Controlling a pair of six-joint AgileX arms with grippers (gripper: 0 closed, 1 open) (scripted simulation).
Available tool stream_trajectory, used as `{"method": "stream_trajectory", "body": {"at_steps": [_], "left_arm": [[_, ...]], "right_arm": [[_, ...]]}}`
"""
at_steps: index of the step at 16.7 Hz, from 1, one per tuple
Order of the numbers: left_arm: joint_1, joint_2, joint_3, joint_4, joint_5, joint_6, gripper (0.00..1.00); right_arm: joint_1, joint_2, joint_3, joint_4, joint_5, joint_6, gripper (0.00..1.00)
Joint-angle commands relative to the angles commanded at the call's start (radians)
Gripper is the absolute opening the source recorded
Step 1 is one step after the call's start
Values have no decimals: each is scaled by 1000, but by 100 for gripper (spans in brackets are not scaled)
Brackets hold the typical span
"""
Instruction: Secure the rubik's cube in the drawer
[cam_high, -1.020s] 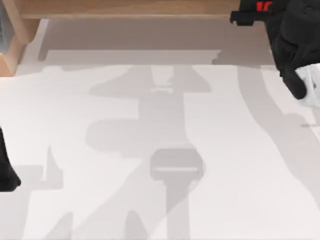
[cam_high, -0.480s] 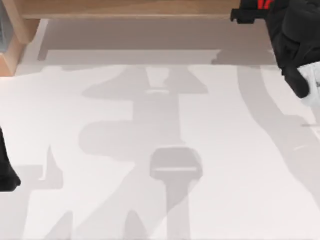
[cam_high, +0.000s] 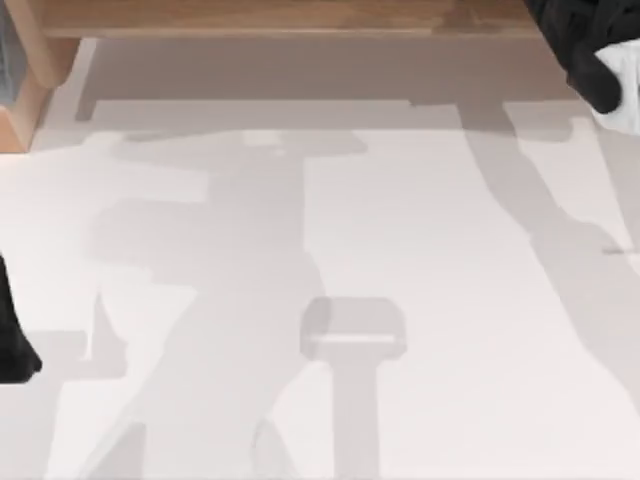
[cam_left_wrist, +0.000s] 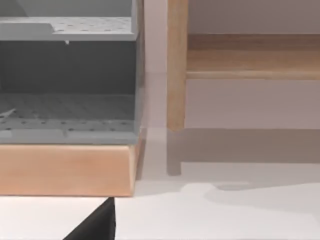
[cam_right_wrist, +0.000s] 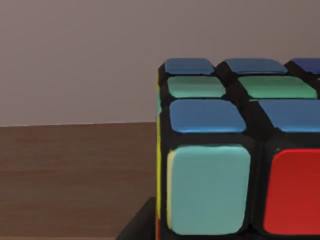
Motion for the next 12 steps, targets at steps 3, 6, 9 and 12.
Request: {"method": "stream_trajectory", "body": {"at_steps": [3, 6, 9, 12], "left_arm": [[0, 0, 0, 0, 0, 0, 100], [0, 0, 0, 0, 0, 0, 100], [0, 0, 0, 0, 0, 0, 100], [0, 0, 0, 0, 0, 0, 100]], "right_arm": [[6, 5, 128, -228, -65, 42, 0], [10, -1, 262, -506, -132, 67, 0], [4, -11, 402, -829, -192, 68, 0], [-17, -16, 541, -1186, -240, 39, 0]]}}
